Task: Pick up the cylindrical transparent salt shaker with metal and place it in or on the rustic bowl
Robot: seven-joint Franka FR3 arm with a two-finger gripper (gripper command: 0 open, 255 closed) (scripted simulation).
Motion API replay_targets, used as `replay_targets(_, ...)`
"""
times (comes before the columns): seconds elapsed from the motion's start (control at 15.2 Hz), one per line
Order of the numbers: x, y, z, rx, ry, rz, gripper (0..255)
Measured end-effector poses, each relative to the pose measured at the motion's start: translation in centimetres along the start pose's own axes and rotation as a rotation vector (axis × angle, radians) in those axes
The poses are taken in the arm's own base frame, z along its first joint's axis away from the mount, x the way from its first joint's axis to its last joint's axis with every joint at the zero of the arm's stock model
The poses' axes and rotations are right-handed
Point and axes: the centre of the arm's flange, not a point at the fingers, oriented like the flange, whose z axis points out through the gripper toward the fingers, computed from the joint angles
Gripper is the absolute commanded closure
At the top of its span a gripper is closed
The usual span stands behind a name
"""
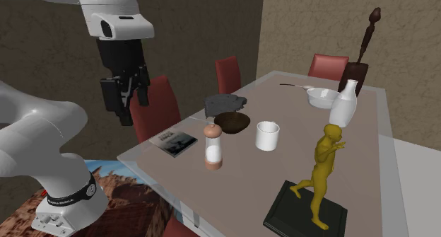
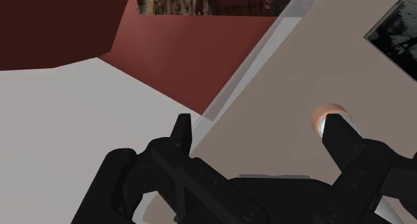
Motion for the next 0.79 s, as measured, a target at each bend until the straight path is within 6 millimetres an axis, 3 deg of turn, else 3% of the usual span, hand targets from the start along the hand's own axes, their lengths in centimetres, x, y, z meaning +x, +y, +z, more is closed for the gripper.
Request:
replay_targets(0.2, 0.8, -1.1, 0.9, 0.001, -0.003, -0.006, 0)
replay_targets(0.79, 7.5, -8.9, 6.4, 0.01, -0.02, -0.046, 0)
